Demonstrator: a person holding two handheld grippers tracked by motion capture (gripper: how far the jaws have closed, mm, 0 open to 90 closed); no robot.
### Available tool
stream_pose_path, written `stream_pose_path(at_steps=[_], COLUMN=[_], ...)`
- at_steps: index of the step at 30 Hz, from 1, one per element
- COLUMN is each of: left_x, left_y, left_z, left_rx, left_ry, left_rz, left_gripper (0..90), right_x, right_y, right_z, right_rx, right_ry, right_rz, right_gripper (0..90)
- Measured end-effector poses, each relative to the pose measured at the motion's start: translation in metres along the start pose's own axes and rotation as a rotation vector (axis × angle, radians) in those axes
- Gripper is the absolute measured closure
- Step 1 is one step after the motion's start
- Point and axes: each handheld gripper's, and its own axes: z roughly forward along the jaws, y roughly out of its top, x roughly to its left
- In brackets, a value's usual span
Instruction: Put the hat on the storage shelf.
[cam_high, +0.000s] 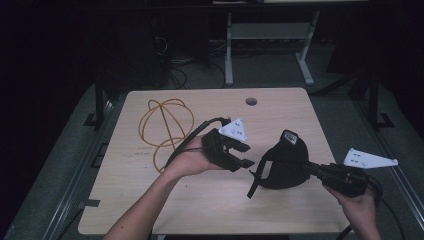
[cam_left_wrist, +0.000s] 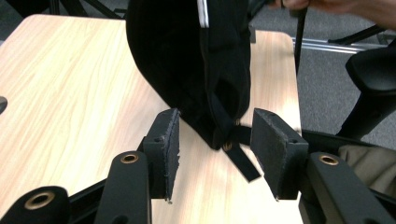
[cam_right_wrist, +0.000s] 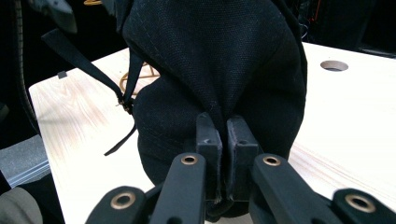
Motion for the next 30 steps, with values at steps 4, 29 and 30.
stream_pose_path(at_steps=[4,29,30], left_x=[-0.001,-0.02,-0.021], left_y=[-0.011,-0.093,-0.095], left_z=[0.002,0.026,0.027], left_rx=[0.016,0.038,0.038], left_ry=[0.007,0.07,0.072], left_rz=[-0.007,-0.062,-0.062], left_gripper=[49.6,37.4,37.2], right_x=[-0.004,-0.02,-0.02], right_y=[0.004,0.032,0.035], right_z=[-0.002,-0.014,-0.014], right_rx=[0.002,0.011,0.012], right_ry=[0.003,0.008,0.007], right_rz=[0.003,-0.004,-0.007], right_gripper=[85.9,85.8,85.8])
